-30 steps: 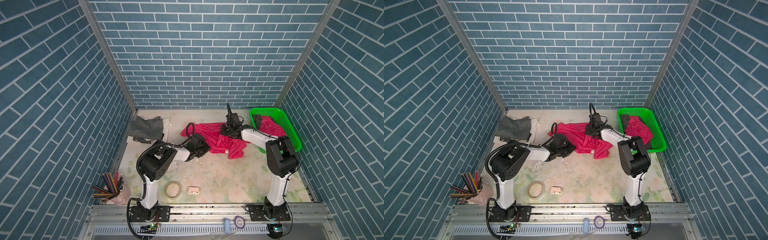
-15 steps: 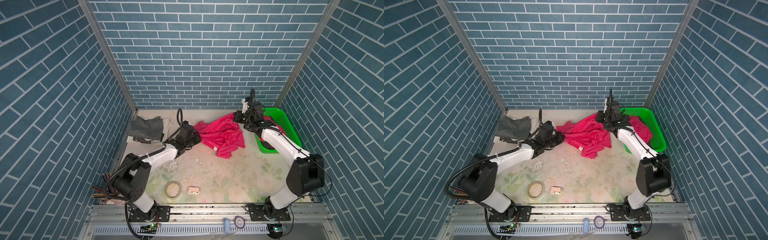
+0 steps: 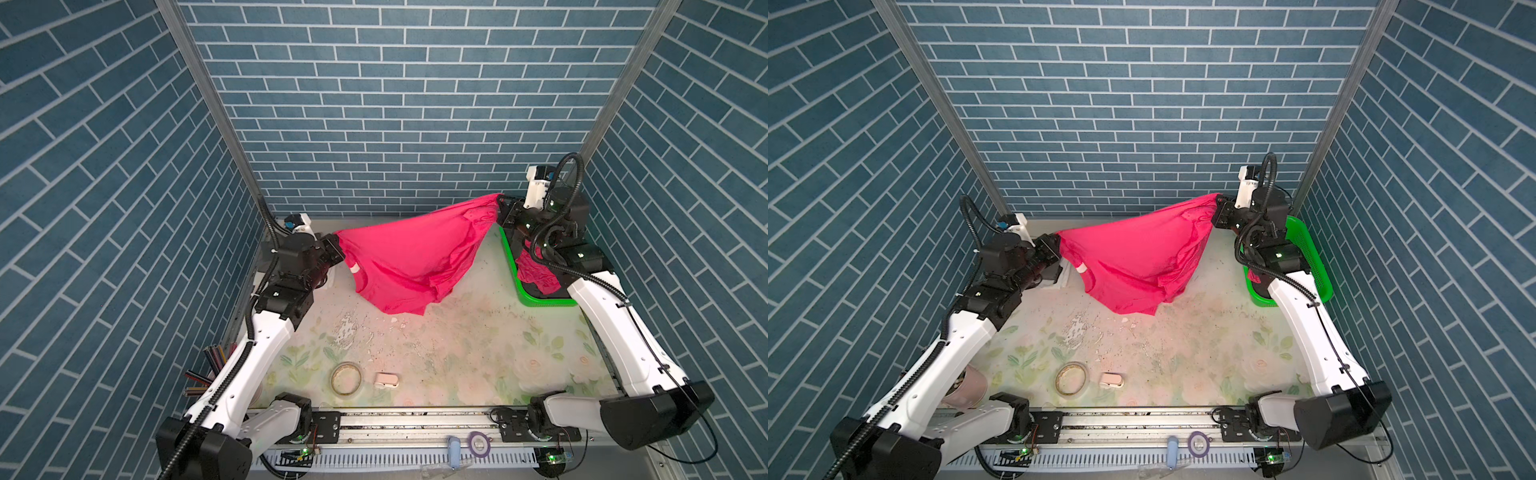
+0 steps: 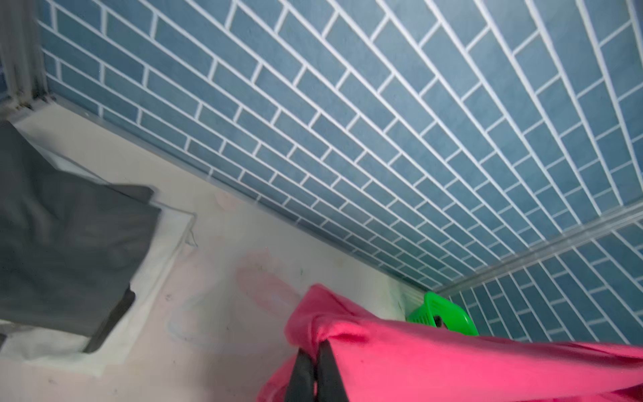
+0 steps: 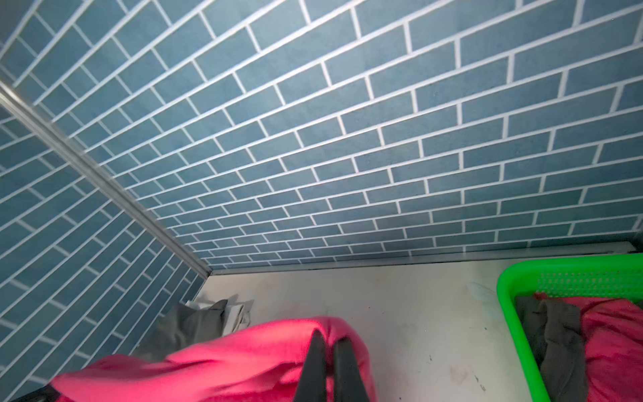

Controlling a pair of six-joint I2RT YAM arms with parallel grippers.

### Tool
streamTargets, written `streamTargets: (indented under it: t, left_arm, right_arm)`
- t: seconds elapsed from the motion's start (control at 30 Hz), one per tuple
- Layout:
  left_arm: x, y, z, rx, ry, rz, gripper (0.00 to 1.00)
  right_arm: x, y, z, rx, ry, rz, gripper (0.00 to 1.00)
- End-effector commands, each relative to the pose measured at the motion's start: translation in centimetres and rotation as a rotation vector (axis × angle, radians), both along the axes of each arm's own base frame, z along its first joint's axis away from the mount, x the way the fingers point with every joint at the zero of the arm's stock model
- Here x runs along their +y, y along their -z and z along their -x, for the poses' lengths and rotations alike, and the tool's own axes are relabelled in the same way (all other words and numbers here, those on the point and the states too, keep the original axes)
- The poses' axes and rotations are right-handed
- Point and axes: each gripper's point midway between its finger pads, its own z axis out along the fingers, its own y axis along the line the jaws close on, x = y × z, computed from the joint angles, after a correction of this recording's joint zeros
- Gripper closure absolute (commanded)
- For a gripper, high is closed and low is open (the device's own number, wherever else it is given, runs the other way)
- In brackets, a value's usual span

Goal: Fold and stack the t-shirts
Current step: 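Lift the shirt with both grippers and spread it away from the robot, then lay the shirt flat, open both grippers and pull them back toward the robot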

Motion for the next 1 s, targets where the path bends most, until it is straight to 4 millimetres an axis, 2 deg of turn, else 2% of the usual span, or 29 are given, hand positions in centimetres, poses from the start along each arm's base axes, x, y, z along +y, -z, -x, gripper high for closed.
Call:
streamTargets:
  t: [0.0, 0.13, 0.23, 0.3, 0.37, 0.47, 0.6, 0.67, 0.73, 0.77, 0.8, 0.83, 0.97]
  left_arm:
    - [1.4, 2.3, -2.8, 0.053, -0.047, -0.037, 1.0]
    - [0.3, 6.5, -7.6, 0.146, -0.027, -0.051, 1.0]
    - [0.6, 8.9, -11.0, 0.183, -0.066, -0.078, 1.0]
    - [1.0, 10.1, -12.8, 0.198, -0.095, -0.108, 1.0]
    - [1.0, 11.1, -14.7, 0.215, -0.107, -0.124, 1.0]
    - [0.9, 12.2, -17.2, 0.246, -0.108, -0.146, 1.0]
    - [0.2, 14.4, -19.7, 0.332, -0.071, -0.199, 1.0]
    - [-0.4, 15.2, -20.1, 0.381, -0.039, -0.21, 0.81]
    - [-1.0, 14.7, -19.5, 0.382, -0.015, -0.204, 0.61]
    - [-1.3, 14.3, -19.0, 0.376, -0.005, -0.196, 0.46]
    - [-1.6, 13.6, -18.3, 0.358, 0.002, -0.186, 0.17]
    - [-2.0, 12.9, -17.5, 0.338, 0.011, -0.179, 0.12]
    - [-2.7, 11.4, -14.5, 0.324, 0.048, -0.128, 0.12]
  right_arm:
    - [-0.7, 6.4, -4.9, 0.157, 0.011, 0.037, 1.0]
    - [0.4, 13.2, -10.4, 0.296, -0.005, 0.086, 1.0]
    - [-0.3, 18.5, -14.1, 0.386, 0.037, 0.135, 0.99]
    - [-0.8, 21.0, -15.8, 0.435, 0.036, 0.13, 0.96]
    - [-1.1, 22.3, -16.8, 0.456, 0.019, 0.117, 0.89]
    - [-1.0, 21.8, -17.3, 0.47, 0.009, 0.121, 0.69]
    - [-0.8, 19.1, -15.3, 0.452, -0.014, 0.113, 0.32]
    - [-0.9, 18.5, -13.3, 0.449, -0.018, 0.12, 0.24]
    - [-1.3, 19.0, -10.6, 0.467, -0.004, 0.139, 0.19]
    - [-1.6, 19.6, -9.3, 0.483, 0.013, 0.15, 0.18]
    - [-2.0, 20.4, -7.8, 0.497, 0.037, 0.161, 0.16]
    - [-2.5, 21.1, -6.5, 0.512, 0.061, 0.168, 0.15]
    - [-4.2, 24.7, -1.2, 0.577, 0.161, 0.172, 0.14]
